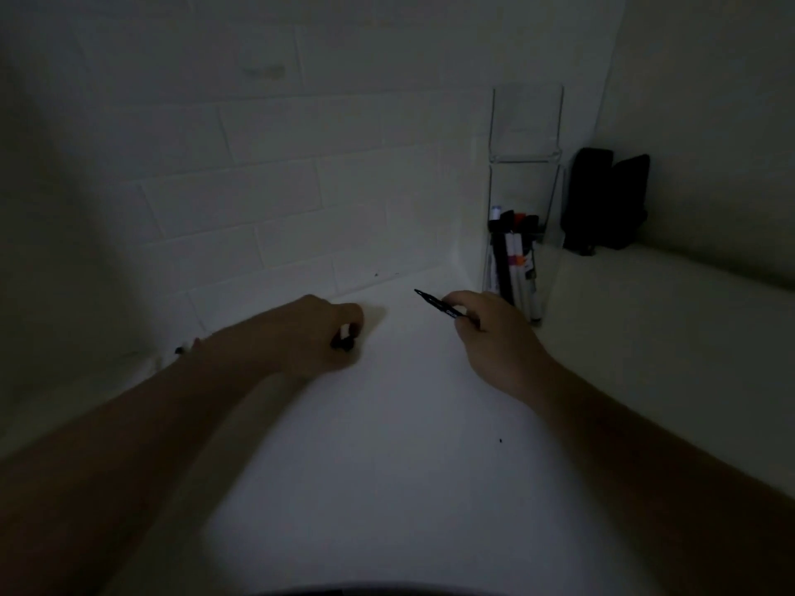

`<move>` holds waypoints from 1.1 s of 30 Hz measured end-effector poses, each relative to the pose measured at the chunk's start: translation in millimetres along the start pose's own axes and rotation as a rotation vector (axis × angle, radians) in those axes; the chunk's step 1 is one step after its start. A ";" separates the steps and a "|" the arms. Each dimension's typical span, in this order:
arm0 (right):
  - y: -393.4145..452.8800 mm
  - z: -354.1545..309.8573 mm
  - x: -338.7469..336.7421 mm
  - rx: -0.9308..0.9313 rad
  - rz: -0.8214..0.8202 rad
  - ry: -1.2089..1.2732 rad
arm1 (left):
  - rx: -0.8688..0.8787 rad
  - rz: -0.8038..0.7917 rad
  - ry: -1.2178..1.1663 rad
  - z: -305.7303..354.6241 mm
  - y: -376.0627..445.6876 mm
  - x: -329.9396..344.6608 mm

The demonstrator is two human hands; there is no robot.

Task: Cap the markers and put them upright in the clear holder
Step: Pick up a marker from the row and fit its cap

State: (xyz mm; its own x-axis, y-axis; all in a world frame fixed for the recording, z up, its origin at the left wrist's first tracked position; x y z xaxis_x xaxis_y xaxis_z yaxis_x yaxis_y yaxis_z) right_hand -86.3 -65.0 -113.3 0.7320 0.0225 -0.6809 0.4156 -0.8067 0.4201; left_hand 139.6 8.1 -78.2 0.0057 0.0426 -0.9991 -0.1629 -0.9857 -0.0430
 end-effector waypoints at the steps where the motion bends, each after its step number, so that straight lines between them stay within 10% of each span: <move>1: 0.3 1.5 -1.2 0.017 0.008 0.021 | 0.030 0.035 -0.038 9.1 8.2 -2.8; 6: -3.0 1.8 -15.3 0.040 0.052 0.051 | 0.020 0.323 -0.569 38.1 32.5 -0.5; 12: -4.7 3.4 -19.6 0.080 0.062 0.069 | -0.042 0.537 -0.662 37.8 28.0 13.8; 33: -5.2 -8.3 -18.2 -0.147 0.053 -0.229 | 0.006 0.470 -0.863 24.2 37.4 20.8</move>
State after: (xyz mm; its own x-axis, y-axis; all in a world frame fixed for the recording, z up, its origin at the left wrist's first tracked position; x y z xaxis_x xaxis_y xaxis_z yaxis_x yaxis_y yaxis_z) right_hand -97.3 -56.4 -98.1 0.6207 -0.1655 -0.7664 0.4659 -0.7083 0.5304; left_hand 109.7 -23.9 -100.6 -0.7831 -0.2468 -0.5708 0.0306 -0.9320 0.3611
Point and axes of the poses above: each hand's wrist, its own y-axis towards the middle knuckle, its own x-axis out of the palm, z = x × y, the point moved 5 cm from there along y, towards the middle knuckle, and after that the axes turned 1 degree about y, right-handed, at the moved point
